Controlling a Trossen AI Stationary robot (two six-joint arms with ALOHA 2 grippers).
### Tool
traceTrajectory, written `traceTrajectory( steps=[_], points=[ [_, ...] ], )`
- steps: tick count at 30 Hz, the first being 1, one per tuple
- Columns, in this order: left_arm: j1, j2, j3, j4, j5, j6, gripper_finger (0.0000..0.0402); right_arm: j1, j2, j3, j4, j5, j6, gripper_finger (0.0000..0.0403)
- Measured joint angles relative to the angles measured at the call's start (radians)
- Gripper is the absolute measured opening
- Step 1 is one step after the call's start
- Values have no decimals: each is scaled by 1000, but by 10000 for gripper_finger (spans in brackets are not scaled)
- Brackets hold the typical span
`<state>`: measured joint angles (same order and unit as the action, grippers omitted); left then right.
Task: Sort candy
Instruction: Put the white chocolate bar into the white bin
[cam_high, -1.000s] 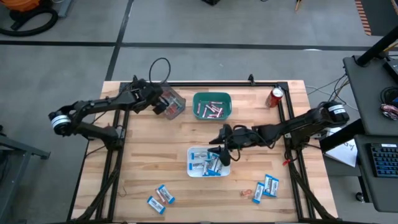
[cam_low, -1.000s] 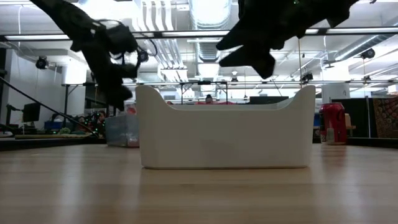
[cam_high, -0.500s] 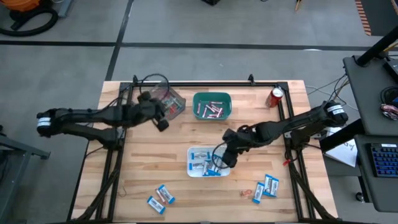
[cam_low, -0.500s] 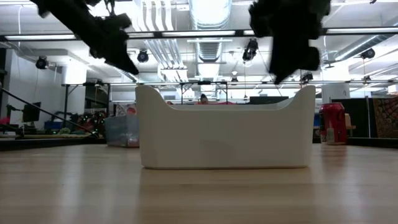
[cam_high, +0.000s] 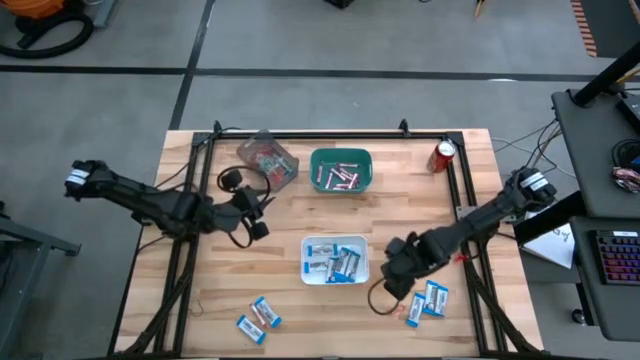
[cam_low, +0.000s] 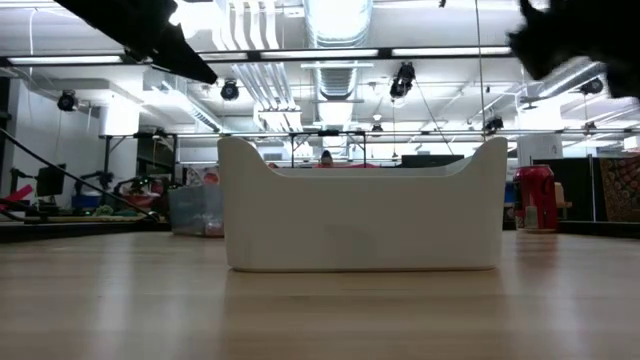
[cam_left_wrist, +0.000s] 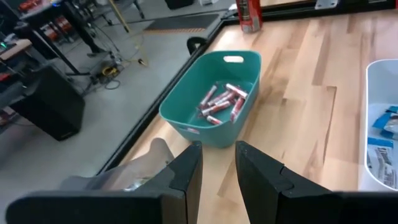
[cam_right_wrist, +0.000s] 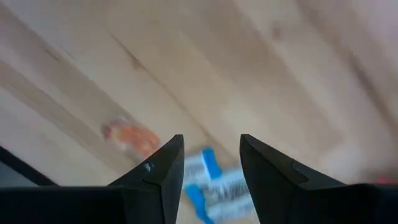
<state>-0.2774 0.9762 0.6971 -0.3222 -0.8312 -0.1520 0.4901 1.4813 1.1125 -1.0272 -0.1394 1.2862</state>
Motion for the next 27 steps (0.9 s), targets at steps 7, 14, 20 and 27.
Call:
traceTrajectory(
  steps=[7,14,20,27],
  points=[
    [-11,-2,0,0,-18,1,80,112,-2,-114,7,-188,252,148],
    [-11,-2,0,0,-19,12,80,253,-2,-183,92,-235,512,148],
    [-11,-2,0,0,-19,19,80,350,0,-205,139,-230,693,148],
    [-11,-1,0,0,-20,15,80,410,0,-240,184,-168,821,148]
  ],
)
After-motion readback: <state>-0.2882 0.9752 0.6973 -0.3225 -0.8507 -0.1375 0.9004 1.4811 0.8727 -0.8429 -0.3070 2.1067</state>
